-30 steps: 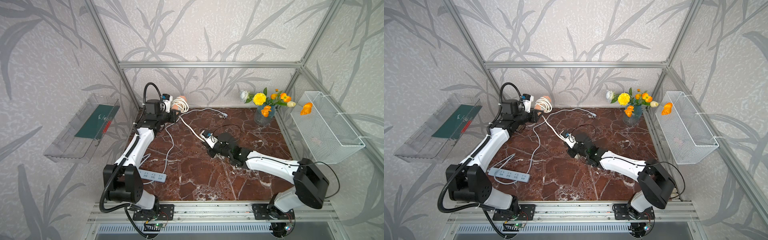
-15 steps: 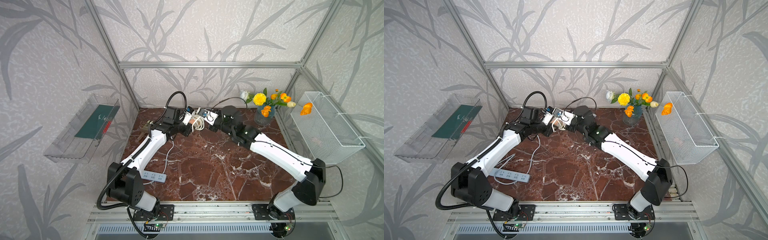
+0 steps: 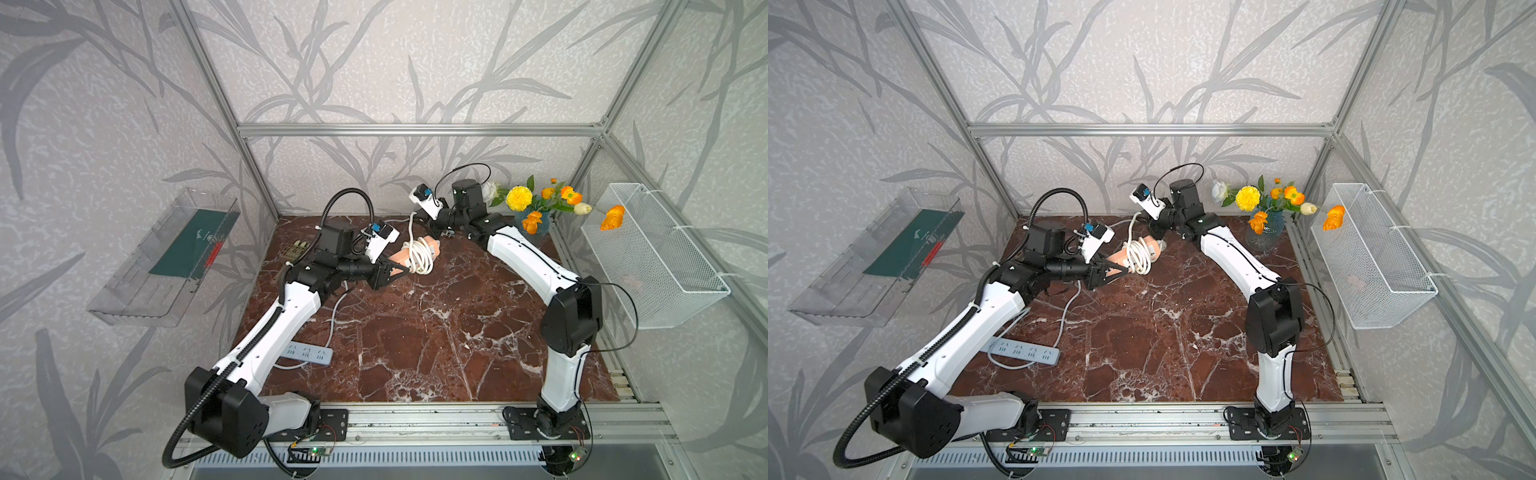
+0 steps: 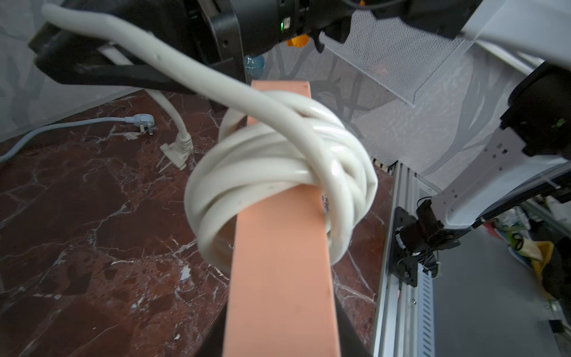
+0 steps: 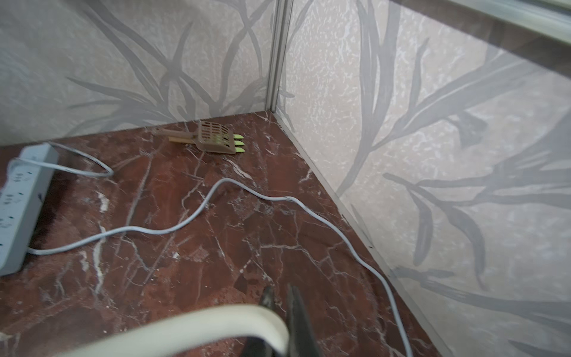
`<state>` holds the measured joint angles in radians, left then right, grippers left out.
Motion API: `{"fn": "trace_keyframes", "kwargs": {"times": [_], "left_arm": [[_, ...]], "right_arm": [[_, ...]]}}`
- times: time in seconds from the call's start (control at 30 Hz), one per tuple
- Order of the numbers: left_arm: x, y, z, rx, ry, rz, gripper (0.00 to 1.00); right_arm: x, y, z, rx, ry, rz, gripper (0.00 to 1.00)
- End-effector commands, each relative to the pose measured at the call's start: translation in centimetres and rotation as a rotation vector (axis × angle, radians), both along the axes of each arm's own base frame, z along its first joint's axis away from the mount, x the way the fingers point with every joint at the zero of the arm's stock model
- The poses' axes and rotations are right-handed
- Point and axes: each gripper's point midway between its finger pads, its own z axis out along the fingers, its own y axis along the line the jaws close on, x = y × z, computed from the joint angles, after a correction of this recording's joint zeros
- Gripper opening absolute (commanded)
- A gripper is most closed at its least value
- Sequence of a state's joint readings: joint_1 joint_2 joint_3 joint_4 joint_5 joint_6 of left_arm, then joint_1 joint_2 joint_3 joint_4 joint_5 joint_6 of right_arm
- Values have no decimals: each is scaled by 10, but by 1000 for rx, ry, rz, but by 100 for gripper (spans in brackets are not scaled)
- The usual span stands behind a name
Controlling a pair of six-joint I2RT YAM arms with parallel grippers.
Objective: Wrap the cord around the power strip
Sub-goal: Wrap the power cord around the power strip.
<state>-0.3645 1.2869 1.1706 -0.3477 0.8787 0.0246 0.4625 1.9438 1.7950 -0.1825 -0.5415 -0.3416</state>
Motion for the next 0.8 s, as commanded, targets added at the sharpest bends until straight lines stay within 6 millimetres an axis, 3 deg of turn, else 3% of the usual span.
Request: {"fn": "trace_keyframes", "kwargs": {"times": [0.0, 0.17, 0.37, 0.53, 0.77], "left_arm": [[-47, -16, 100, -266, -242, -236, 0], [-39, -14, 129, -303, -312, -200, 0], [-22, -9, 145, -357, -376, -90, 0], [-19, -10, 148, -361, -372, -87, 0], [-17, -6, 144, -330, -387, -49, 0]], "right_arm": [[22, -17, -7, 190, 124, -89, 0], [9, -13, -10, 419, 223, -75, 7], [-4, -9, -14, 638, 329, -40, 13], [-11, 0, -29, 665, 365, -67, 25], [-13, -2, -49, 623, 365, -143, 26]]}}
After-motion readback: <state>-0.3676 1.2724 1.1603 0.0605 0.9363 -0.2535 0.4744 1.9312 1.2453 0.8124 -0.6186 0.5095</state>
